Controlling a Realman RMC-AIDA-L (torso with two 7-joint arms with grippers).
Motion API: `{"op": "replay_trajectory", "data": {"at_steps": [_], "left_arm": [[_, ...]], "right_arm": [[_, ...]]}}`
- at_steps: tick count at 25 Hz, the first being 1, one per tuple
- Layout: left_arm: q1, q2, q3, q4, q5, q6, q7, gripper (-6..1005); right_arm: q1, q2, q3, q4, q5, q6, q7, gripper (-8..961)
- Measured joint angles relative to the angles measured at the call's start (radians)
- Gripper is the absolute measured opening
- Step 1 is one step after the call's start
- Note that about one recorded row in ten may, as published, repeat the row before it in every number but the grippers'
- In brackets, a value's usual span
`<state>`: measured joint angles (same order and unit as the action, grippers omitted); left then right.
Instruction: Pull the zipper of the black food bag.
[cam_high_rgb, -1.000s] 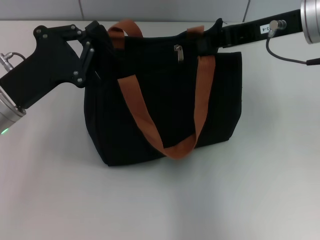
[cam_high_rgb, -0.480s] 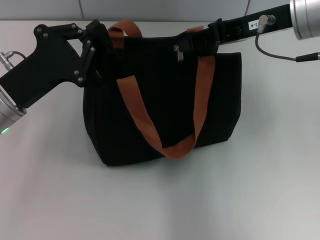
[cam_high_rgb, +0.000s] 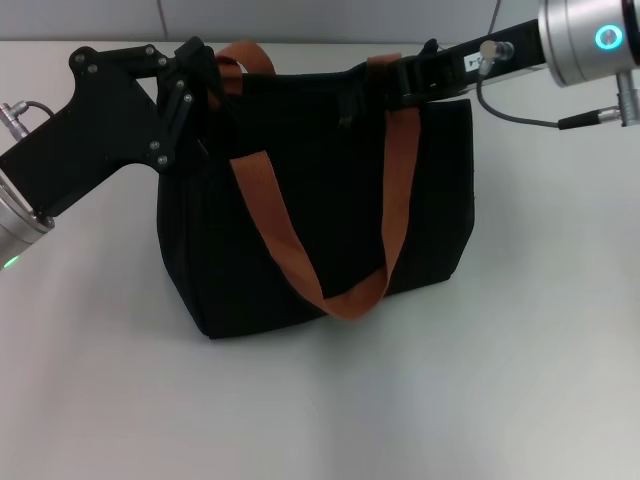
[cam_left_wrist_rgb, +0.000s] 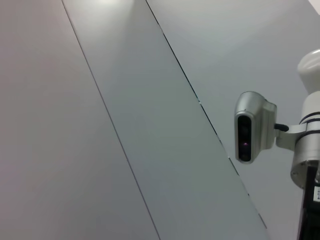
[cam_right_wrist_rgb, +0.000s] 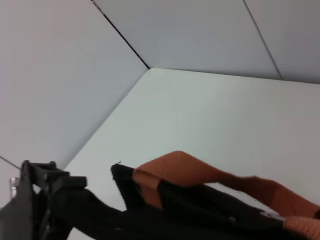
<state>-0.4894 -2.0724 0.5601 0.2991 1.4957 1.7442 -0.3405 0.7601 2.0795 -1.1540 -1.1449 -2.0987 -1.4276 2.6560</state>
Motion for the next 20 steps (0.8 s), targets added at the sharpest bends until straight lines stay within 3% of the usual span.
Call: {"op": "replay_trajectory", "data": {"at_steps": [12,14,20], "left_arm": [[-0.008,0.0,0.003,-0.016,0.006,0.006,0.005,22],[-0.008,0.0,0.003,-0.016,0.006,0.007,0.006,25],[-0.005,0.0,0.003,-0.017,0.002,0.008,0.007,35]], "right_arm": [[-0.003,0.002,-0.091,-0.002,-0.008,0.076,0.0,234],[-0.009,0.004,-0.096,-0.023,-0.024,0.078,0.006,104],[-0.045,0.009,-0.097,-0.097,-0.076,0.085,0.032,79]]}}
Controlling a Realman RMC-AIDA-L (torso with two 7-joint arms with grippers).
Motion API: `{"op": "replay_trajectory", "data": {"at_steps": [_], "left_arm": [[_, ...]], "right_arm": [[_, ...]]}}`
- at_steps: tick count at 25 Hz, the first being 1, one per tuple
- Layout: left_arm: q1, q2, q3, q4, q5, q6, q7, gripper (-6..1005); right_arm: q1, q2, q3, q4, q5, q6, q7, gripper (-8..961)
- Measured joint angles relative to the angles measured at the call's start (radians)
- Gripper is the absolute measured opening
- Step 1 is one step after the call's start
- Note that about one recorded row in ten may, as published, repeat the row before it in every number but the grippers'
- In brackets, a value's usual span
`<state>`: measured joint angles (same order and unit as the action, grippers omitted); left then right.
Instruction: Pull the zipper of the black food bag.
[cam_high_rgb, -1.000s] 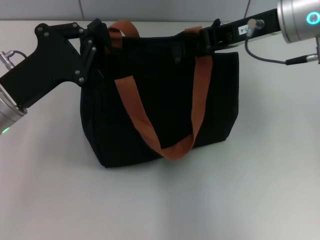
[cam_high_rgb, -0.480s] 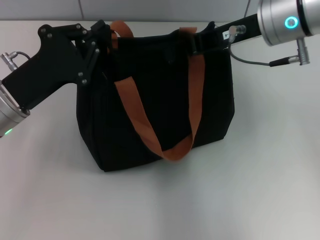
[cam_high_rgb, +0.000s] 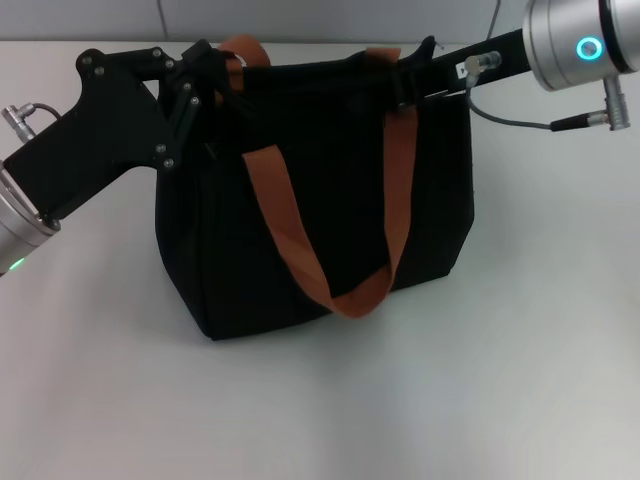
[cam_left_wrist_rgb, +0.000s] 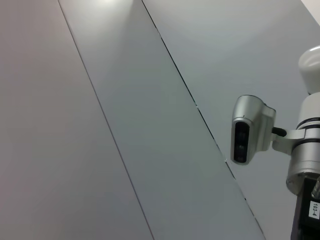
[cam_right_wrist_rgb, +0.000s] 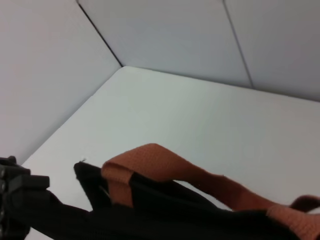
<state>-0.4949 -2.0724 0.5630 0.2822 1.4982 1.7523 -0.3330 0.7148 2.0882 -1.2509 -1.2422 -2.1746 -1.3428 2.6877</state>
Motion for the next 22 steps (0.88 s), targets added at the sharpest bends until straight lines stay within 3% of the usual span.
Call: {"op": "replay_trajectory", "data": {"at_steps": [11,22], "left_arm": [[0.008,0.0,-0.006,0.0,-0.002,0.0,0.002,52],[0.013,0.0,-0.005,0.0,-0.003,-0.006,0.002,70]], "right_arm": [[-0.059,0.0,0.001,-0.098,-0.036,0.015,0.02,4],[-0.141,-0.001,0.023,-0.177,0.043,-0.007,-0.015,26]]}}
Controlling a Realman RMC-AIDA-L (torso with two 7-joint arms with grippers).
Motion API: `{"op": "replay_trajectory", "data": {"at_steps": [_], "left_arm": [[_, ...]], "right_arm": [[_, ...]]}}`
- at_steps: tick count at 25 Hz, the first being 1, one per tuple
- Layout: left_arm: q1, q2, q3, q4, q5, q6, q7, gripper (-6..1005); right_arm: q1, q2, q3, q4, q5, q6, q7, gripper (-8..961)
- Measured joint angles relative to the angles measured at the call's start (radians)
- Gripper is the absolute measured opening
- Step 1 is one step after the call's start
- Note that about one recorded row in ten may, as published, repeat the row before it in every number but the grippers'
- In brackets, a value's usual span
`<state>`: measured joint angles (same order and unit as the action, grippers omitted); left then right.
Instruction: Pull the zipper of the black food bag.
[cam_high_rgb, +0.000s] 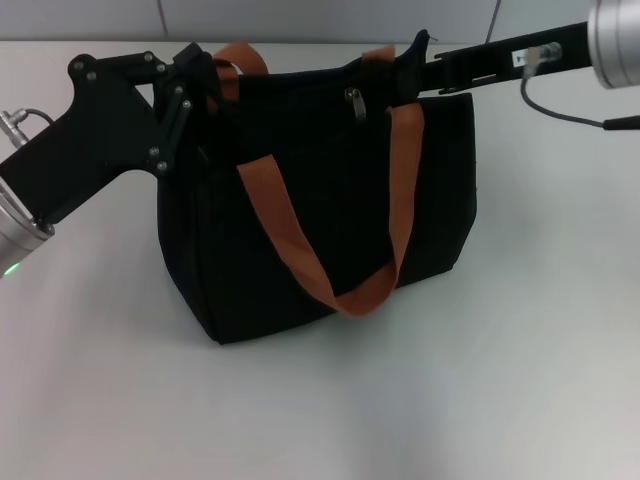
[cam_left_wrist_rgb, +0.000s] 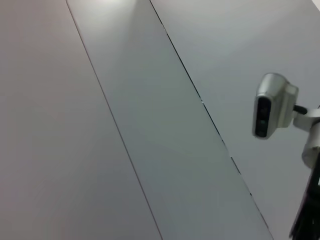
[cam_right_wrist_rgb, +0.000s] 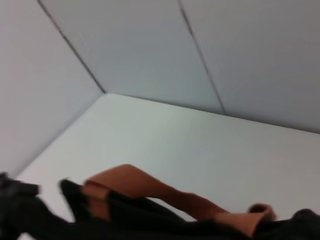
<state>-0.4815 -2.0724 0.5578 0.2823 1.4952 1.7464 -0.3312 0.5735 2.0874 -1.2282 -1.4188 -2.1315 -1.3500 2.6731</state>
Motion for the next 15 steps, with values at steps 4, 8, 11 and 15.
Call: {"op": "replay_trajectory", "data": {"at_steps": [4,8,11,15], "left_arm": [[0.002,0.0,-0.005,-0.004,-0.002,-0.001,0.0,77],[0.006,0.0,-0.006,-0.007,-0.012,-0.001,0.0,83],[0.008,0.0,-0.006,-0.008,-0.014,-0.004,0.0,88],[0.013,0.0,-0.012,-0.032,-0.024,-0.006,-0.002,94]], "right_arm": [[-0.034,-0.002,0.062,0.008,0.105,-0.03,-0.069,44],[-0.074,-0.006,0.152,0.093,0.269,-0.083,-0.225,61],[-0.091,-0.007,0.179,0.119,0.315,-0.097,-0.283,114],[-0.117,-0.007,0.235,0.183,0.39,-0.135,-0.403,184]]}}
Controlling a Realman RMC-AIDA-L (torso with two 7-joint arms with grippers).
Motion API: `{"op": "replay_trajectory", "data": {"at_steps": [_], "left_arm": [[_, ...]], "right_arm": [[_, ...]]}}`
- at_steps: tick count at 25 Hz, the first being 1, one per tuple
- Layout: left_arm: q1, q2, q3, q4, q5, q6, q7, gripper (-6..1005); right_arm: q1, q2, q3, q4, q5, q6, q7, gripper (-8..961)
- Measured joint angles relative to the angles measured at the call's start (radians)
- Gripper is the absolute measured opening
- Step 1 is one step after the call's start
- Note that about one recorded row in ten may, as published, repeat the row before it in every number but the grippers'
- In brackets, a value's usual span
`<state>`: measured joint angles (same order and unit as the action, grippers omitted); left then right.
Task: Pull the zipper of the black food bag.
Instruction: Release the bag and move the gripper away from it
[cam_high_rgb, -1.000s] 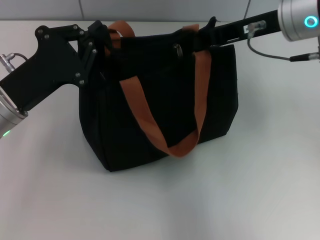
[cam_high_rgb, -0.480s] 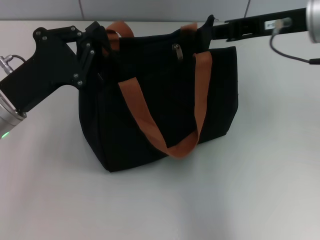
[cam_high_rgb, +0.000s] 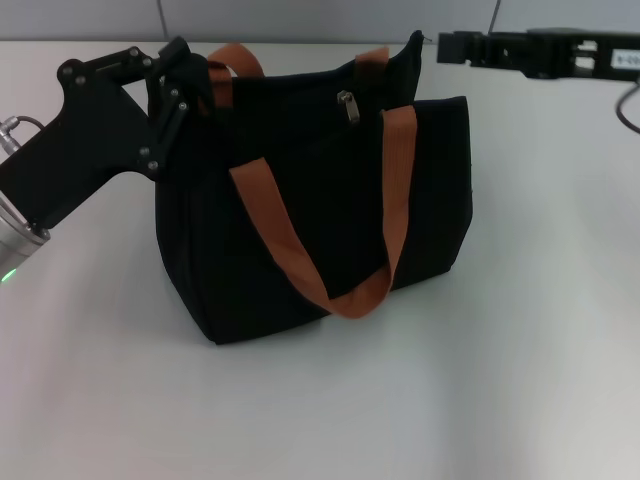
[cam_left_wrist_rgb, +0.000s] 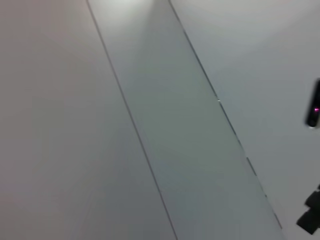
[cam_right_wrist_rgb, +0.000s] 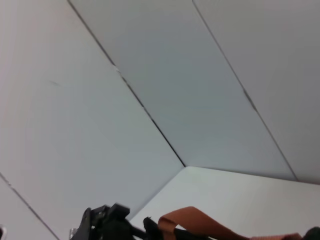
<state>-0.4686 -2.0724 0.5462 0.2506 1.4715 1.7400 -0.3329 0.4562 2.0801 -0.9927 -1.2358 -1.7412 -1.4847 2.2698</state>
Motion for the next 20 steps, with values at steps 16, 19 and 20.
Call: {"op": "replay_trajectory", "data": {"at_steps": [16,19,20], "left_arm": [[0.039,0.014,-0.002,0.035,0.0,-0.002,-0.185,617],[0.067,0.017,0.019,0.095,0.01,0.0,-0.284,663],[0.076,0.02,0.03,0.116,0.018,0.003,-0.32,678]], "right_arm": [[-0.023,-0.019,0.263,0.432,0.07,-0.263,-0.655,552],[-0.03,-0.025,0.276,0.515,0.07,-0.263,-0.768,553],[-0.031,-0.025,0.283,0.538,0.07,-0.263,-0.801,553]]}}
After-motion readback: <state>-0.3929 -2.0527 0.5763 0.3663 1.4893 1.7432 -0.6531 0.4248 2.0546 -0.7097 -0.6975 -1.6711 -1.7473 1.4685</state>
